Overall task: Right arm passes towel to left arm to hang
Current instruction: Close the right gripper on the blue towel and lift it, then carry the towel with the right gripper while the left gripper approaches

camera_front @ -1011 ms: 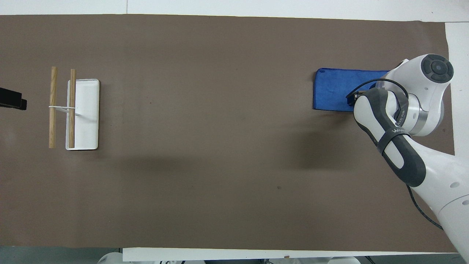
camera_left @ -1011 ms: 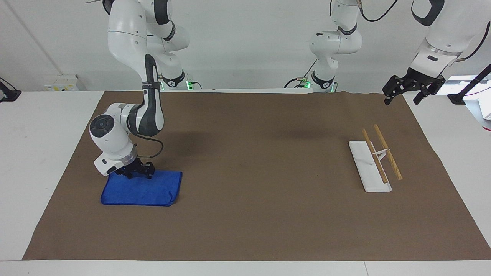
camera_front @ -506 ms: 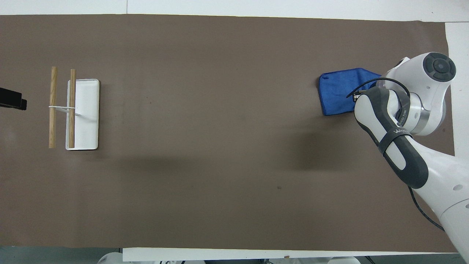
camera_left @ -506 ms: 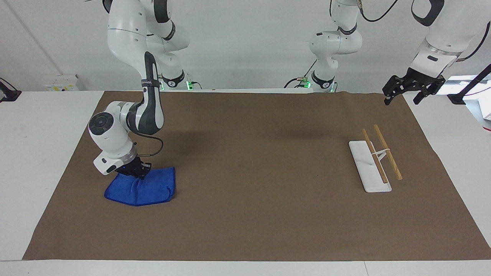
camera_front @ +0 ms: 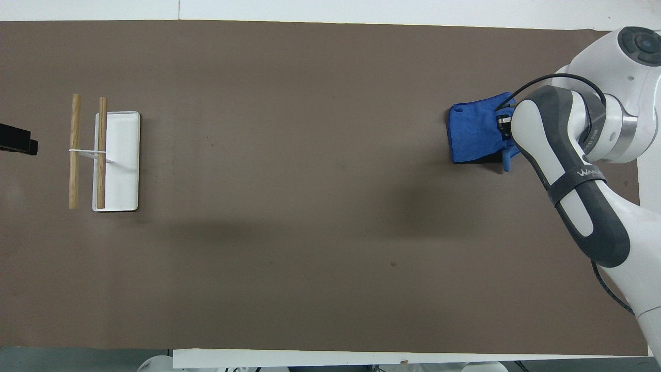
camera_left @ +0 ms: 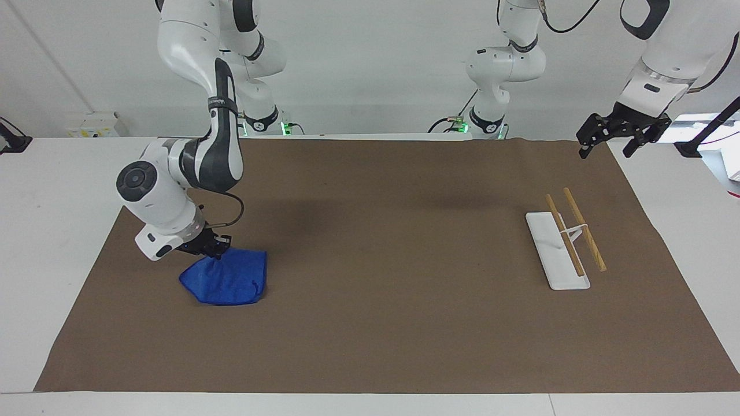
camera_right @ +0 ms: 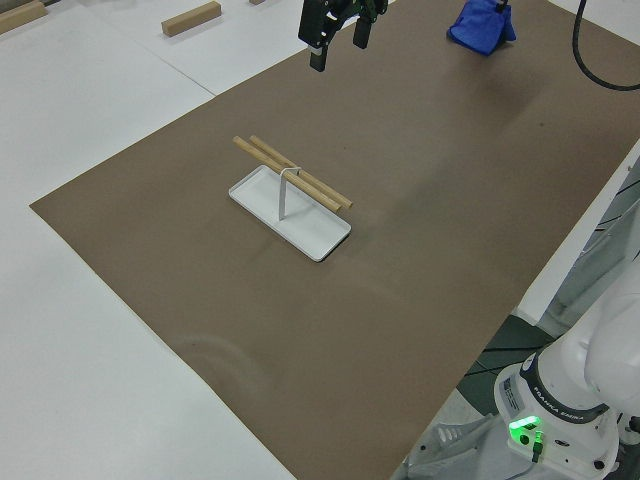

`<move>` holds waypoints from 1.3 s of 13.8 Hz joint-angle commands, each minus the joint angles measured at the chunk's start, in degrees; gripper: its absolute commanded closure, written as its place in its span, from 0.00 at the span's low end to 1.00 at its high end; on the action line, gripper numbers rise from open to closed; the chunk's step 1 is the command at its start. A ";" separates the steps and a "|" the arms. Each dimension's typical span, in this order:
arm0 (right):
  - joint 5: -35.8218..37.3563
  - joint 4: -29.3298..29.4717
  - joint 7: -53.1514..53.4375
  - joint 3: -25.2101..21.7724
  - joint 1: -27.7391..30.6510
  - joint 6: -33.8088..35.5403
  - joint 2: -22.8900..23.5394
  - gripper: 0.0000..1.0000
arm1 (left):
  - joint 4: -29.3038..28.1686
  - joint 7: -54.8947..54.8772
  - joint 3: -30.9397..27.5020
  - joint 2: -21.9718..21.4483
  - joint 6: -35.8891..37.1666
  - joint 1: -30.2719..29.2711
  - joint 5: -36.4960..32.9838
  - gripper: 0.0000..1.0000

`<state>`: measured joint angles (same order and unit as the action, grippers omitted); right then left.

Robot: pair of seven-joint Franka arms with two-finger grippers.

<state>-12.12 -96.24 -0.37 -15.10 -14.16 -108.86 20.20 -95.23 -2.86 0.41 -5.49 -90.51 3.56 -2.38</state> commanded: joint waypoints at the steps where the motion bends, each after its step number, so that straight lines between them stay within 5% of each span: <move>1: -9.55 6.58 8.95 2.70 0.10 6.10 0.11 1.00 | 0.49 -0.31 0.03 -0.57 2.09 -0.05 0.80 0.00; 5: -22.21 7.20 25.47 8.67 0.18 5.41 -2.35 1.00 | -0.65 0.13 -0.14 -1.37 3.42 -1.19 0.80 0.00; 9: -37.15 6.85 37.35 12.10 0.01 3.84 -3.06 1.00 | -0.57 13.55 0.55 -0.75 -1.76 -0.14 0.62 0.00; 14: -48.25 6.24 50.18 19.92 -1.39 -7.92 -2.97 1.00 | 1.01 50.69 1.18 1.97 -9.50 9.33 0.80 0.01; 18: -52.38 6.15 57.49 20.02 -7.81 -17.16 -2.71 1.00 | 10.93 77.33 1.26 9.86 -9.86 17.25 1.41 0.02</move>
<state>-61.79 -89.27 55.20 4.78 -20.96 -123.40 17.76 -91.02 64.96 2.41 -0.70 -100.92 18.05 -1.89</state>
